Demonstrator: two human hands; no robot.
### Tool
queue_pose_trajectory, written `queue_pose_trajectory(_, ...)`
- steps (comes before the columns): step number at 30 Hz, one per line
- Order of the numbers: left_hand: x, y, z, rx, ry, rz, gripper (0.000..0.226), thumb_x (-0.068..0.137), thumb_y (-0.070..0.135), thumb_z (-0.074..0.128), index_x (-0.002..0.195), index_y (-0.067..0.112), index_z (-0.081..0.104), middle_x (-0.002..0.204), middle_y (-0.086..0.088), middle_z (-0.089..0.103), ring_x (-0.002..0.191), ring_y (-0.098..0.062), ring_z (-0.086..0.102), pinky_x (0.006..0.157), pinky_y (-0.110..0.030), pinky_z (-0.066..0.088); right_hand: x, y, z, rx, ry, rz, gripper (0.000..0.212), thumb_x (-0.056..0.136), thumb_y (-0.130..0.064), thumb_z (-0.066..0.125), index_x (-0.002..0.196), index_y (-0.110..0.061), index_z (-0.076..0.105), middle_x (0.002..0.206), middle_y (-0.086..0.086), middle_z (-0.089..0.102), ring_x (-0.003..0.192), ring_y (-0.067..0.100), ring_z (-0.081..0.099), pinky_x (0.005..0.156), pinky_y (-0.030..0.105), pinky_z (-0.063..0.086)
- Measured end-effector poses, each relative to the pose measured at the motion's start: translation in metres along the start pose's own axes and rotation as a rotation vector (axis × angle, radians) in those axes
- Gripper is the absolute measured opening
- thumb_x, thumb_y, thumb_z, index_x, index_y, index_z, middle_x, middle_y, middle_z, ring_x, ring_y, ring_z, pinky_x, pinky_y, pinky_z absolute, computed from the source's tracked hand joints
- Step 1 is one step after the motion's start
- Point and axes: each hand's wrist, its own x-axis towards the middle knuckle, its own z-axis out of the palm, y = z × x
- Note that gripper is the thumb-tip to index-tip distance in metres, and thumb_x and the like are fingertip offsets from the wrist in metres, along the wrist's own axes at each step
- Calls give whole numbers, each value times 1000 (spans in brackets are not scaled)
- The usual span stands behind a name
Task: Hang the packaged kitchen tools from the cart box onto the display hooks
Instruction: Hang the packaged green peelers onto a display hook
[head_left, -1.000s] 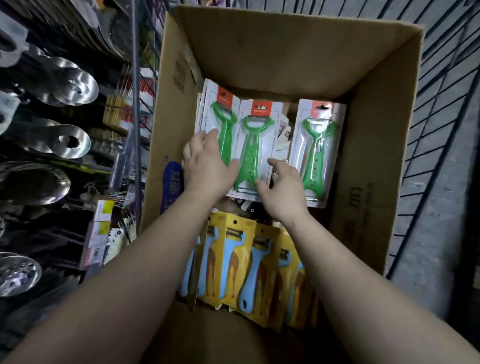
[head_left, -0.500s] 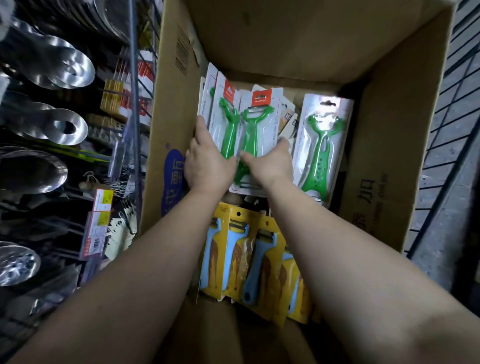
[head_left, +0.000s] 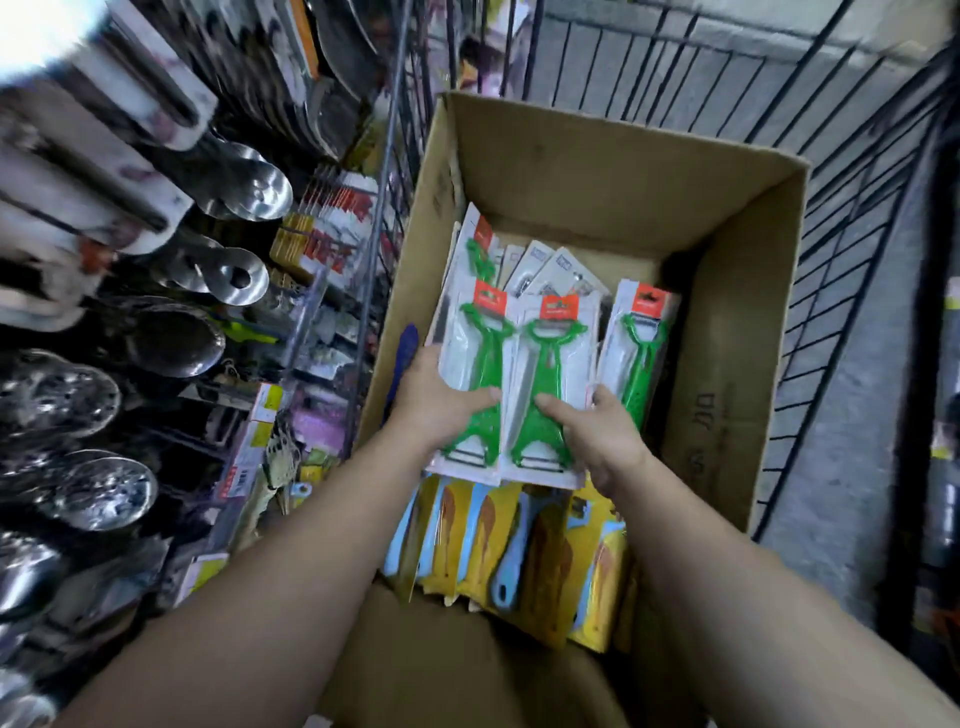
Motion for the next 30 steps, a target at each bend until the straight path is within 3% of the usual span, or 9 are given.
queue_pose_trajectory(3,-17,-10,-14,-81,-124,-42,91,74,32,89,149,18,40,144,3,51,129,-22,51,111,-39,40,-11,20,-15,-19,-66,39,122,46,-59,94,144,-12,38,135,8,61,110,24,68,82,36,59)
queue_pose_trajectory(4,-22,-17,-19,-69,-161,-43,87,78,28,87,149,18,39,141,8,49,128,-19,50,109,-33,36,-11,28,-21,-9,-83,39,129,43,-60,95,147,-15,35,141,9,57,117,28,65,91,44,56)
queue_pose_trajectory(7,-39,-27,-30,-44,-232,-45,86,75,29,88,147,19,42,139,-2,59,121,-26,60,108,-48,47,-48,24,-24,43,-163,67,78,68,-24,89,135,-8,51,122,11,70,104,29,71,88,45,58)
queue_pose_trajectory(10,-56,-35,-38,-34,-271,-30,75,80,22,85,142,17,45,129,-1,64,113,-23,64,104,-43,50,-74,30,-26,16,-234,51,35,88,-2,69,121,-9,61,106,10,76,94,28,74,73,36,60)
queue_pose_trajectory(15,-90,-48,-43,-15,-263,14,78,86,29,79,151,21,36,143,1,54,119,-18,53,97,-27,41,-99,29,-32,-73,-256,43,29,90,3,65,115,-10,62,105,14,76,94,32,73,77,43,61)
queue_pose_trajectory(19,-121,-61,-35,-124,-215,2,91,84,34,80,157,25,27,154,-1,45,135,-26,49,113,-42,41,-117,23,-38,-174,-279,-22,27,88,1,68,113,-8,61,107,17,74,98,38,71,94,57,53)
queue_pose_trajectory(24,-171,-72,-17,-267,-42,41,88,76,41,85,148,21,40,142,-4,57,125,-28,57,107,-48,48,-151,20,-51,-229,-280,-123,19,90,1,66,103,-9,56,93,9,71,78,21,71,63,28,58)
queue_pose_trajectory(27,-207,-78,-10,-328,29,56,63,85,30,80,138,19,47,130,-2,63,116,-25,62,101,-41,51,-170,24,-57,-287,-302,-205,51,76,-15,79,119,-9,52,108,13,70,95,29,71,87,46,58)
queue_pose_trajectory(30,-241,-83,-10,-363,127,85,59,84,30,81,134,20,52,125,2,67,110,-21,65,99,-39,53,-192,25,-60,-288,-331,-337,69,64,-20,78,126,-24,47,114,7,70,100,28,71,90,50,58)
